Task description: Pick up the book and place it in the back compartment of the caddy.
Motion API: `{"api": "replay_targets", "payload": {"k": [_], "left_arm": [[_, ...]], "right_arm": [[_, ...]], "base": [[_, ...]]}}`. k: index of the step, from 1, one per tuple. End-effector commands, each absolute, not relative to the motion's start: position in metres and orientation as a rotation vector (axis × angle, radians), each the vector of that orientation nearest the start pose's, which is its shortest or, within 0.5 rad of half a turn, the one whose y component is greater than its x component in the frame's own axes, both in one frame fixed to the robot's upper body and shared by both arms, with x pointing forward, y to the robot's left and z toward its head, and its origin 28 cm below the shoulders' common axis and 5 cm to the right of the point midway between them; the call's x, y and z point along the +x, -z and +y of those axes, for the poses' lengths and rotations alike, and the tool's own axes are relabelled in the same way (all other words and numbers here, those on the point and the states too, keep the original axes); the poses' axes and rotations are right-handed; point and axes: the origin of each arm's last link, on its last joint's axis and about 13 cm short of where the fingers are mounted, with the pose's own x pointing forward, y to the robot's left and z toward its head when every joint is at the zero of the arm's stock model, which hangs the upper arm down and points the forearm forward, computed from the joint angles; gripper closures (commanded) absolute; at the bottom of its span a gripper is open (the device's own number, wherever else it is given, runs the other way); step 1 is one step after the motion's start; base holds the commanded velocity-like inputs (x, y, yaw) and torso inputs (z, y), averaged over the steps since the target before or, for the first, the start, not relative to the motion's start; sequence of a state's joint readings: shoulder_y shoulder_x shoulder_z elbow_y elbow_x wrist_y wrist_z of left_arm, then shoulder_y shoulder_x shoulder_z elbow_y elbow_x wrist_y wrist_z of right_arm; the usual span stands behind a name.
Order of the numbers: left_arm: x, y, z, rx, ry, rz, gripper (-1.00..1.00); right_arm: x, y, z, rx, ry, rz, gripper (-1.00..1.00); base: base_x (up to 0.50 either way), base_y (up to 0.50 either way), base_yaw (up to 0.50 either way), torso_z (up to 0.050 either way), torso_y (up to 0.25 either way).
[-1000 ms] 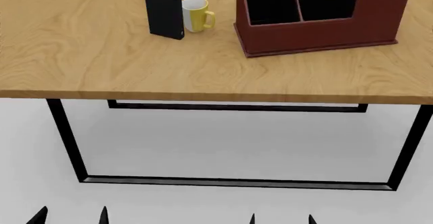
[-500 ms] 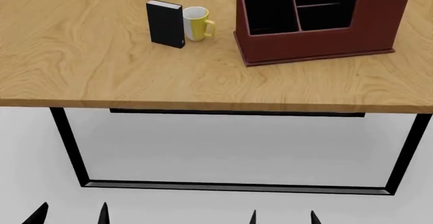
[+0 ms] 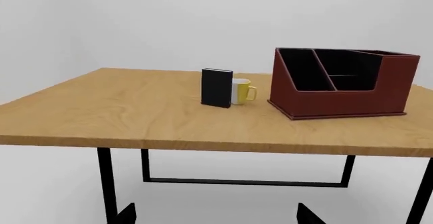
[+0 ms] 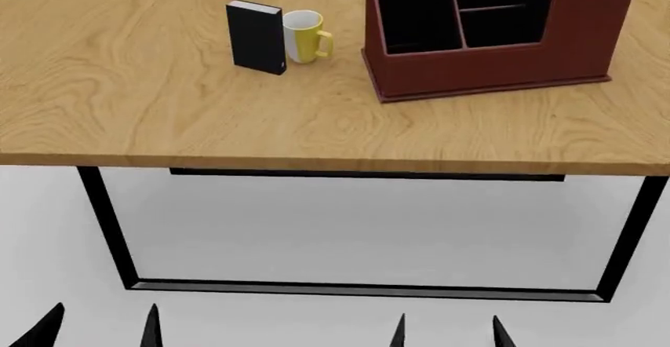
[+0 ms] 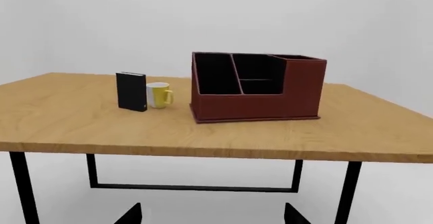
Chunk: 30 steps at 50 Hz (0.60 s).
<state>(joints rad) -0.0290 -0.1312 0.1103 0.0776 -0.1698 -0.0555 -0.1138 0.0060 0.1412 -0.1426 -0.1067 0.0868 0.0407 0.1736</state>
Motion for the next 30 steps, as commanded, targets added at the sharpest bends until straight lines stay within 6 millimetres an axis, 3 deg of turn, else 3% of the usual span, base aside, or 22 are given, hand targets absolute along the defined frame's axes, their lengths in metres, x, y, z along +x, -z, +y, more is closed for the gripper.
{"api": "replay_targets", "payload": {"k": [1,9,11,16,30], "left_arm": [[0.225,-0.052,0.217,-0.010,0.003,-0.039,-1.00],[0.231,-0.072,0.224,0.007,0.025,-0.059,-1.00],[0.236,-0.083,0.227,0.031,0.035,-0.053,-1.00],[0.239,-0.089,0.230,0.026,0.035,-0.048,-1.00],[0.250,-0.115,0.233,0.020,0.028,-0.055,-1.00]], "right_arm": [[0.214,-0.060,-0.107,-0.081,0.050,-0.119,-1.00],[0.218,-0.088,-0.115,-0.122,0.080,-0.176,-1.00],[0.221,-0.111,-0.122,-0.158,0.099,-0.225,-1.00],[0.221,-0.120,-0.125,-0.166,0.109,-0.242,-1.00],[0.217,-0.170,-0.141,-0.234,0.164,-0.342,-1.00]], "base": [[0.00,0.00,0.00,0.000,0.000],[0.00,0.00,0.00,0.000,0.000],[0.00,0.00,0.00,0.000,0.000],[0.00,0.00,0.00,0.000,0.000],[0.00,0.00,0.00,0.000,0.000]]}}
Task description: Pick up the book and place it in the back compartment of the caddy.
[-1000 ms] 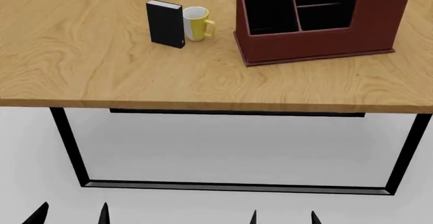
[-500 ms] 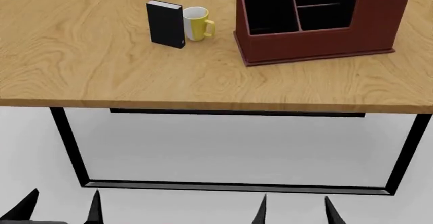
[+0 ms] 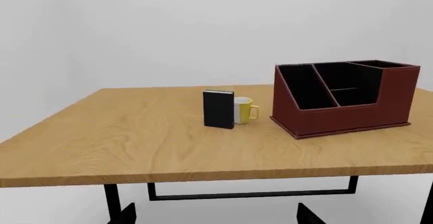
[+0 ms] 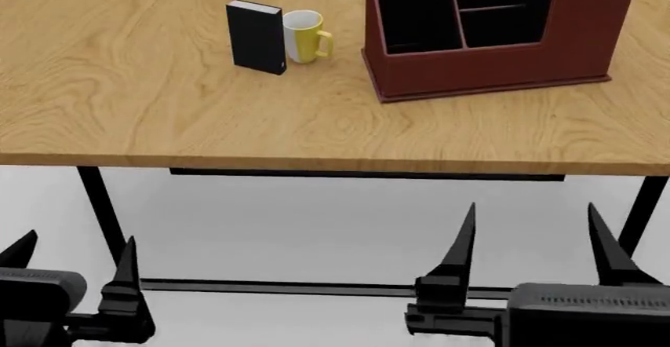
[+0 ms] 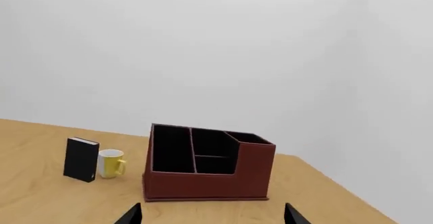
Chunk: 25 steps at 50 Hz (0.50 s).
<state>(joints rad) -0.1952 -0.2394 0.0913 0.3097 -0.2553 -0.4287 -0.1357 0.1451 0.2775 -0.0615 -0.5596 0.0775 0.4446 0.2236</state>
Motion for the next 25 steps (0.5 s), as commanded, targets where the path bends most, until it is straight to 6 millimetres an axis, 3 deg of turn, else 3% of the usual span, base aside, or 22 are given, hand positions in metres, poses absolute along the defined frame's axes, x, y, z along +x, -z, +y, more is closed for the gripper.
{"api": "replay_targets", "payload": {"k": [1,25], "left_arm": [[0.251,-0.117,0.233,0.031,0.029,-0.066,-1.00],[0.266,-0.148,0.236,0.027,0.041,-0.102,-1.00]], "right_arm": [[0.216,-0.173,-0.142,-0.238,0.166,-0.348,-1.00],[0.194,-0.264,-0.159,-0.329,0.231,-0.523,-1.00]], "base": [[0.00,0.00,0.00,0.000,0.000],[0.00,0.00,0.00,0.000,0.000]]}}
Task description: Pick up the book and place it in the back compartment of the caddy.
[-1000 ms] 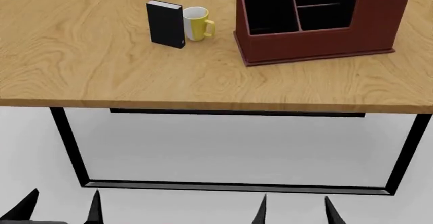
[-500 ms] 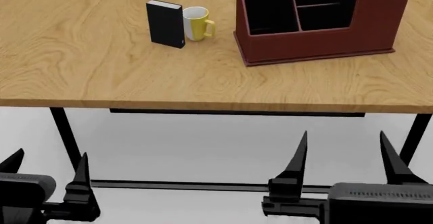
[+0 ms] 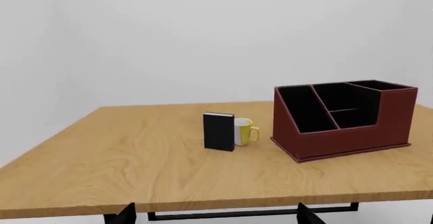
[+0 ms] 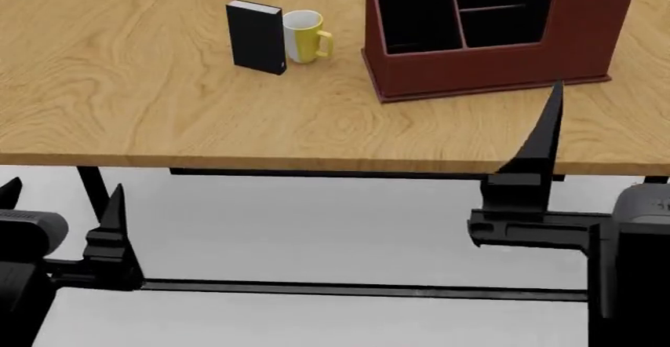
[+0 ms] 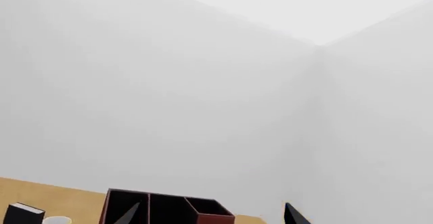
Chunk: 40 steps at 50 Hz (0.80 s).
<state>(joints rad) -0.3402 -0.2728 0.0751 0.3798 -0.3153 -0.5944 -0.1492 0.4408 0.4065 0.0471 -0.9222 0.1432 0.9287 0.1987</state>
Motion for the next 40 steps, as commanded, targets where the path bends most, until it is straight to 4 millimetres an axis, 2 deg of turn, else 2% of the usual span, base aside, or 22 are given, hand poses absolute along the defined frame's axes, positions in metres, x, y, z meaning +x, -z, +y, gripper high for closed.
{"api": "replay_targets", "payload": {"k": [1,24,40], "left_arm": [[0.266,-0.149,0.236,0.024,0.038,-0.103,-1.00],[0.270,-0.166,0.238,-0.008,0.025,-0.115,-1.00],[0.271,-0.165,0.239,-0.003,0.015,-0.115,-1.00]], "right_arm": [[0.194,-0.266,-0.159,-0.330,0.232,-0.526,-1.00],[0.173,-0.307,-0.162,-0.360,0.264,-0.624,-1.00],[0.176,-0.303,-0.161,-0.350,0.258,-0.620,-1.00]], "base": [[0.00,0.00,0.00,0.000,0.000],[0.00,0.00,0.00,0.000,0.000],[0.00,-0.02,0.00,0.000,0.000]]}}
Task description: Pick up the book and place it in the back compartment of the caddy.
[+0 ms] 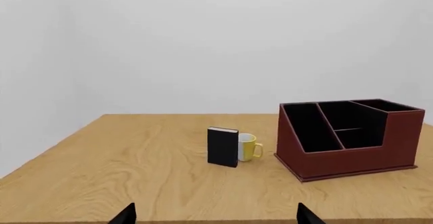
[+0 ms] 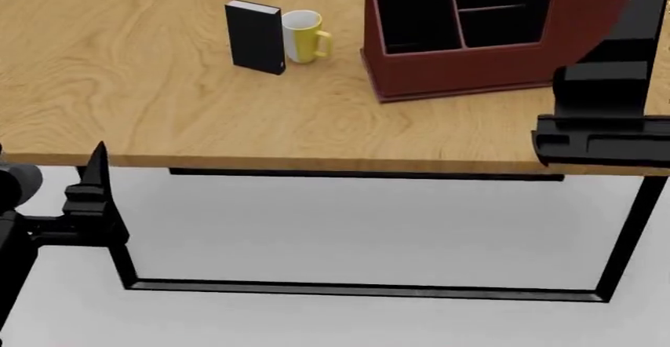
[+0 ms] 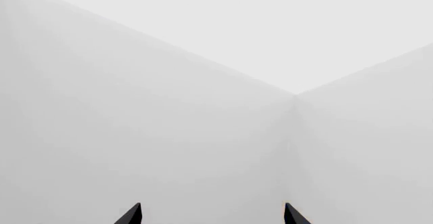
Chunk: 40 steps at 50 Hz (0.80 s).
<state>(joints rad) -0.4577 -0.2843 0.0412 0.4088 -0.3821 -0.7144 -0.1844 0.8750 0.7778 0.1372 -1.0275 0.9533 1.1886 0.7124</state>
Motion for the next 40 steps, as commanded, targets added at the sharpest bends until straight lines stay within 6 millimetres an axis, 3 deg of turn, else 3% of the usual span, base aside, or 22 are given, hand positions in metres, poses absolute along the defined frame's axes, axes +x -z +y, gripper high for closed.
{"api": "replay_targets", "payload": {"k": [1,40], "left_arm": [[0.2709,-0.1653,0.2386,-0.004,0.016,-0.117,-1.00],[0.2712,-0.1621,0.2380,0.003,0.021,-0.120,-1.00]], "right_arm": [[0.1758,-0.3026,-0.1615,-0.349,0.257,-0.619,-1.00],[0.1775,-0.2979,-0.1595,-0.358,0.239,-0.616,-1.00]], "base": [[0.00,-0.23,0.00,0.000,0.000],[0.00,-0.33,0.00,0.000,0.000]]}}
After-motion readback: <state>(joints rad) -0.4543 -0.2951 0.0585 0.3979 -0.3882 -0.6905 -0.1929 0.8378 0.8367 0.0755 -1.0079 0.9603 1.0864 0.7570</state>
